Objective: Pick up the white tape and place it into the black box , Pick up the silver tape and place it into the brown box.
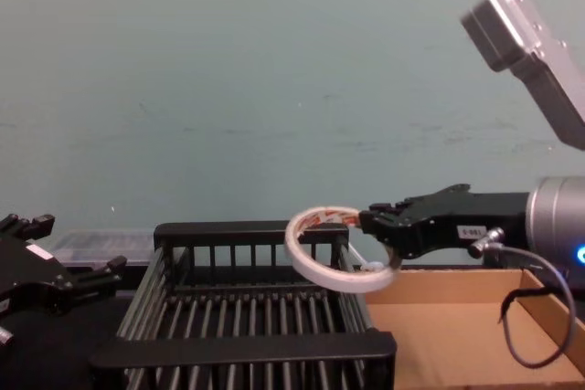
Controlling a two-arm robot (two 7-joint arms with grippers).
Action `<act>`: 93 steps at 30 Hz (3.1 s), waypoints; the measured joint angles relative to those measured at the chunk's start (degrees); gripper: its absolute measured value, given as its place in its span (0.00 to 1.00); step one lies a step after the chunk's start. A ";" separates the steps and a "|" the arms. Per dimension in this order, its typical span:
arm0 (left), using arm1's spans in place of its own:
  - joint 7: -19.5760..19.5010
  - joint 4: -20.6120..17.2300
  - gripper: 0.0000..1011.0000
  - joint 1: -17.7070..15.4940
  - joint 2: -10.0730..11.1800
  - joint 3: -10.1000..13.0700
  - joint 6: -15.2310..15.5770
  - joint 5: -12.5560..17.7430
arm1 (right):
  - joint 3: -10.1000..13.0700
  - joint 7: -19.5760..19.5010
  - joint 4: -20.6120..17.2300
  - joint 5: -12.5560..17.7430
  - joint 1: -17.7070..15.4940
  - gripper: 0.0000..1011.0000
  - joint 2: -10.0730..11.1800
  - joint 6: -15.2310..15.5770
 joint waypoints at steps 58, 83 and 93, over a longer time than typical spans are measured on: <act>0.00 0.00 0.99 0.00 0.00 0.00 0.00 0.00 | -0.56 0.24 0.14 0.47 0.34 0.99 -0.03 -0.38; 0.00 0.00 0.99 0.00 0.00 0.00 0.00 0.00 | 3.99 0.23 -15.30 6.23 -10.45 0.99 9.95 3.97; 0.00 0.00 0.99 0.00 0.00 0.00 0.00 0.00 | 5.04 0.97 -21.44 9.23 -16.49 0.99 15.24 6.22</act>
